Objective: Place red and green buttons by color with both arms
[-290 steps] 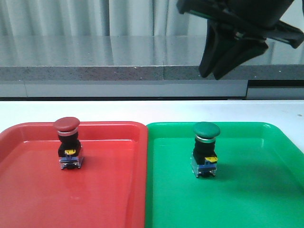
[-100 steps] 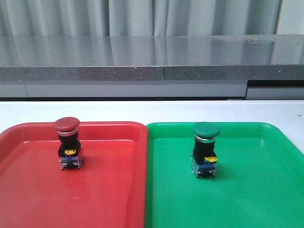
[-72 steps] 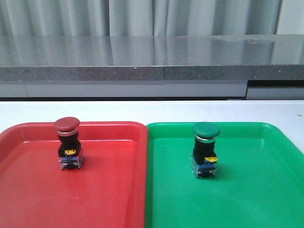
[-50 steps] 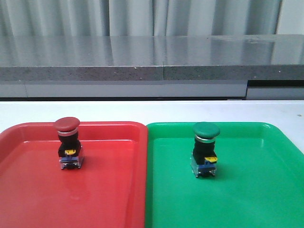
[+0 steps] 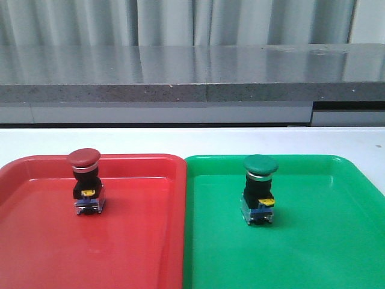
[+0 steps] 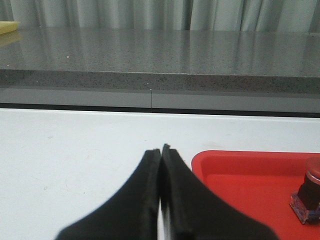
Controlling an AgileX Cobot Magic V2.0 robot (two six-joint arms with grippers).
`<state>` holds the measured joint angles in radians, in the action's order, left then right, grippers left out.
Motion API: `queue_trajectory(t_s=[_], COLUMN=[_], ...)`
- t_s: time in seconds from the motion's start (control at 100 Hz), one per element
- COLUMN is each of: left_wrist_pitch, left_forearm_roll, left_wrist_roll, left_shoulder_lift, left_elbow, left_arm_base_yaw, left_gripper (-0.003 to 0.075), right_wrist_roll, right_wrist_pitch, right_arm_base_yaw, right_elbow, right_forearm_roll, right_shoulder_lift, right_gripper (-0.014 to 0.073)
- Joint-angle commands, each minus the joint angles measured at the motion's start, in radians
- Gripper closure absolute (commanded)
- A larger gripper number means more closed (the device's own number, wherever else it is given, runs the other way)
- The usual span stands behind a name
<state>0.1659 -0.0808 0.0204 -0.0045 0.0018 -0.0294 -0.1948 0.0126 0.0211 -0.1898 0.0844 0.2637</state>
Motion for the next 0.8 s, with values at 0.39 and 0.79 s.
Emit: queue_trajectory(t_s=[0.39, 0.79], left_wrist_pitch=[-0.078, -0.078], left_forearm_roll=[-0.01, -0.01], left_wrist_roll=[0.002, 0.002], left_shoulder_lift=[-0.032, -0.032], left_elbow=[0.011, 0.011], left_arm_base_yaw=[-0.003, -0.003], left_gripper=[0.0741, 0.0741], right_wrist_roll=[0.019, 0.037], right_wrist_pitch=[0.052, -0.013], right_arm_base_yaw=[-0.097, -0.096], right_elbow=[0.145, 0.198], right_forearm_roll=[-0.016, -0.029], right_shoulder_lift=[-0.274, -0.297], right_gripper=[0.0657, 0.0657])
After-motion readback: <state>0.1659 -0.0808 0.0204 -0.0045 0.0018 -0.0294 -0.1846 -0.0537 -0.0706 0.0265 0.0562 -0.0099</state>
